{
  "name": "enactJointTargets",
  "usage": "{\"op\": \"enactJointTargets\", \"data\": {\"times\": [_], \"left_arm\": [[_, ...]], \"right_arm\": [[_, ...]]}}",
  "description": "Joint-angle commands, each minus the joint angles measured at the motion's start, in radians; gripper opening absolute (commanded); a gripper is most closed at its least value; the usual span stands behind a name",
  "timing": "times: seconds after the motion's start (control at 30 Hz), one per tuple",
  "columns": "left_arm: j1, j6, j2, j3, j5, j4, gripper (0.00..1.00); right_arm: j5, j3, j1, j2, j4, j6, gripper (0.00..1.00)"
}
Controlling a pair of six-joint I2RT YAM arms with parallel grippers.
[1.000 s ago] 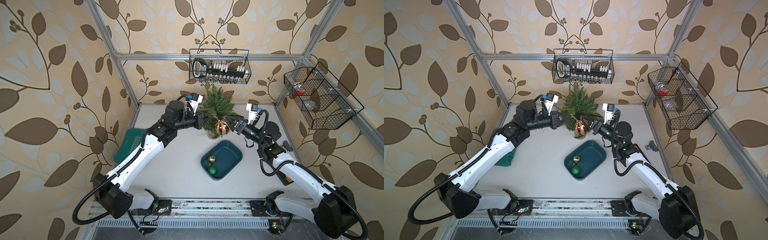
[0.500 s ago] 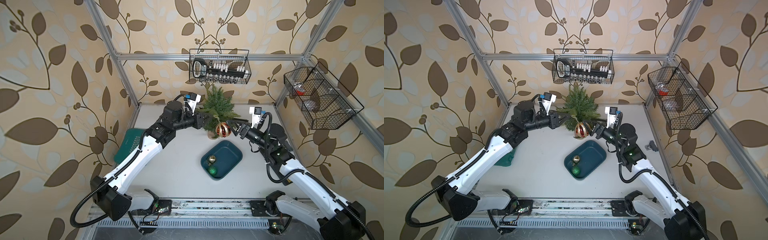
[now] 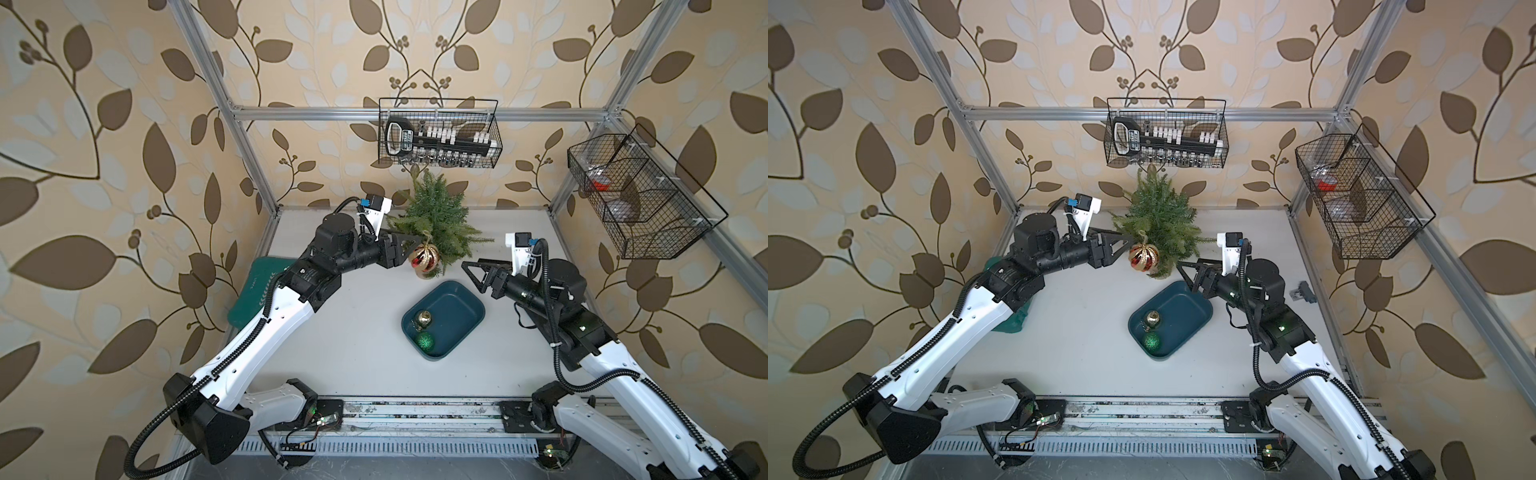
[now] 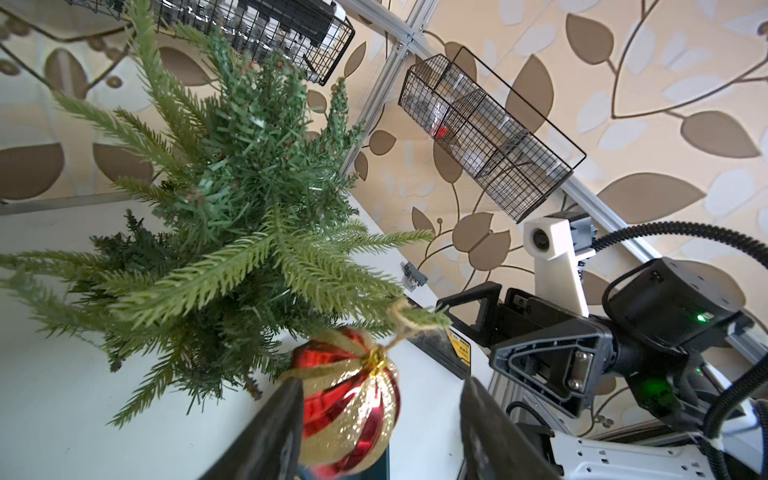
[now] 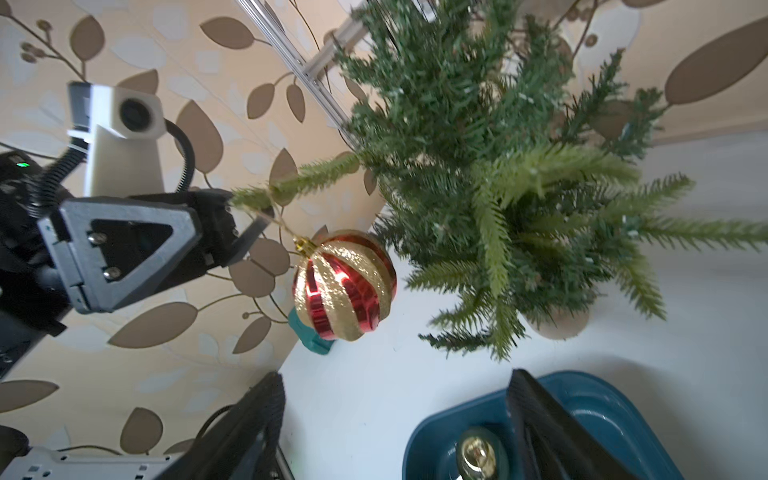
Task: Decorate the small christmas tree with ornaments
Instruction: Hang an ornament on the christmas tree.
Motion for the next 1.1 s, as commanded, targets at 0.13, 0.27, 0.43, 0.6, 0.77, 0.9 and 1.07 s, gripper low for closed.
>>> {"op": "enactJointTargets", "data": {"times": [0.13, 0.27, 0.43, 0.6, 0.77, 0.9, 1.07], "left_arm": [[0.009, -0.006, -0.116, -0.084, -0.055, -0.033, 0.68], [0.008, -0.023, -0.169, -0.151, -0.088, -0.069, 0.72], [0.009, -0.077, -0.226, -0.275, -0.137, -0.088, 0.75], [0.008, -0.112, -0.259, -0.363, -0.18, -0.121, 0.75], [0.009, -0.144, -0.277, -0.427, -0.184, -0.113, 0.75], [0.009, -0.164, -0.274, -0.453, -0.182, -0.106, 0.75], [0.009, -0.172, -0.271, -0.465, -0.187, -0.097, 0.76]], "right_arm": [[0.011, -0.038, 0.027, 0.043, -0.169, -0.055, 0.78], [0.067, -0.089, 0.108, 0.093, -0.168, -0.041, 0.77], [0.186, -0.136, 0.271, 0.198, -0.112, 0.005, 0.77], [0.193, -0.174, 0.345, 0.34, 0.013, 0.065, 0.77], [0.187, -0.184, 0.348, 0.446, 0.113, 0.09, 0.77], [0.192, -0.167, 0.35, 0.52, 0.156, 0.098, 0.77], [0.196, -0.151, 0.35, 0.603, 0.19, 0.107, 0.77]]}}
